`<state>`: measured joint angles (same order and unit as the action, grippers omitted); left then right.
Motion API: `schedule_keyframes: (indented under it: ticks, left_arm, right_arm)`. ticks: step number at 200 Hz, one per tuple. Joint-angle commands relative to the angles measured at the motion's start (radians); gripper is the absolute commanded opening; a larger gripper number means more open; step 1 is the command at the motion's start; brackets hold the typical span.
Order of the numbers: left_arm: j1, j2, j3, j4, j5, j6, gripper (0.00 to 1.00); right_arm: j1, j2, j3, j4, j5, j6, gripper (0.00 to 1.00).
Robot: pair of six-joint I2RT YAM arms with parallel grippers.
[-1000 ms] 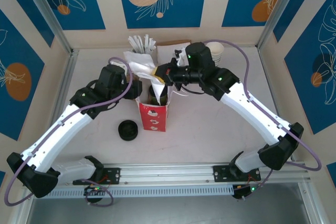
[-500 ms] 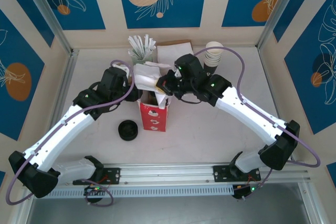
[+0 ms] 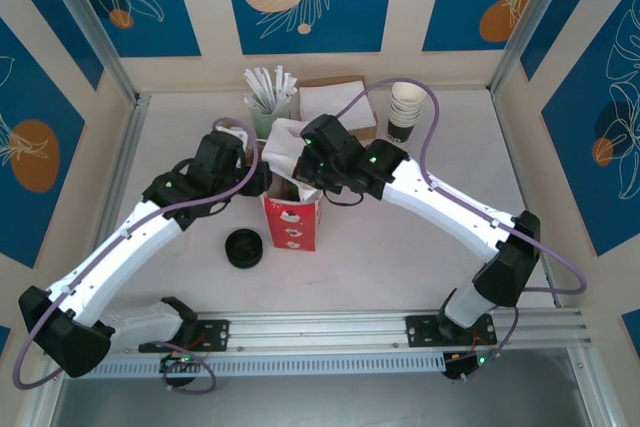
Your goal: Pack the takeout coffee
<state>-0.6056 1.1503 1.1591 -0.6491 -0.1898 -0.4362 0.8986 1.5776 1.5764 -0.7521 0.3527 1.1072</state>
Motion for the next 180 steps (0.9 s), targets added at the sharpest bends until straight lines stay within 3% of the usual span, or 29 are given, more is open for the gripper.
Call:
schedule_keyframes:
  ticks: [1,28,61,82,115,180]
  left_arm:
    - [0.014,-0.036,-0.017,0.002,0.013,-0.013,0.62]
    - [0.014,-0.048,-0.013,-0.009,0.012,-0.013,0.63]
    - [0.015,-0.056,0.007,-0.022,0.010,-0.010,0.64]
    - [0.015,-0.063,0.025,-0.033,0.013,-0.008,0.64]
    - [0.015,-0.073,0.046,-0.042,0.013,-0.003,0.65]
    - [0.015,-0.103,0.102,-0.093,-0.003,0.005,0.66]
  right_arm:
    - [0.009,0.021,0.031,-0.038,0.080,-0.043,0.00]
    - [0.012,0.051,0.068,-0.057,0.082,-0.075,0.03]
    - [0.012,0.052,0.113,-0.065,0.069,-0.114,0.36]
    - [0.012,0.037,0.138,-0.065,0.064,-0.140,0.46]
    - [0.012,0.016,0.162,-0.046,0.045,-0.170,0.48]
    - [-0.023,0.059,0.084,0.016,-0.001,-0.148,0.37]
